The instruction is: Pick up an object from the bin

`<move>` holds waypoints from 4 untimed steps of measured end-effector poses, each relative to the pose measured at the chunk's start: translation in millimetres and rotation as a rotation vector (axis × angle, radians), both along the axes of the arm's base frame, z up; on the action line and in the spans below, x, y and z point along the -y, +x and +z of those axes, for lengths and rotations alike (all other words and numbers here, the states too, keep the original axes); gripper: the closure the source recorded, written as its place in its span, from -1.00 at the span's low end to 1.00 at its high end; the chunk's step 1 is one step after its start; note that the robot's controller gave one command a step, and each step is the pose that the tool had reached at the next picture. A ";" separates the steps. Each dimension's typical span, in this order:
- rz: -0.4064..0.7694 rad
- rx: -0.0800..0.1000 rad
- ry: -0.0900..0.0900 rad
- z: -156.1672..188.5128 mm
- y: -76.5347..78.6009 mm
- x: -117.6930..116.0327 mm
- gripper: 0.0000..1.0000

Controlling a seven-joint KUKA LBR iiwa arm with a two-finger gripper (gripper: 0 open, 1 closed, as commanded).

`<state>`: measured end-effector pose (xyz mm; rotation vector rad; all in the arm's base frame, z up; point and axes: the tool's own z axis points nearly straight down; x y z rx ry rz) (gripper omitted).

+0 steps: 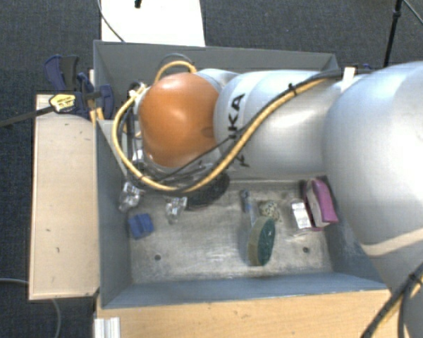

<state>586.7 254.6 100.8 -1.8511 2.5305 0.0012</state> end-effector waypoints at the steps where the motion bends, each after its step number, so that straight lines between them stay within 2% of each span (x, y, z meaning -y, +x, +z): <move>1: 0.214 0.000 -0.006 -28.5 1.7 1.1 -1.00; 2: 0.626 0.001 -0.002 -29.9 -3.8 0.2 -1.00; 3: 0.620 0.000 -0.002 -28.6 -3.3 0.0 1.00; 4: 0.612 0.008 -0.002 56.6 -1.3 -1.4 1.00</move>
Offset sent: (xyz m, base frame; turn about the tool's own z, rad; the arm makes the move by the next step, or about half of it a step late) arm -0.0006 -0.0001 -0.0308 -0.2166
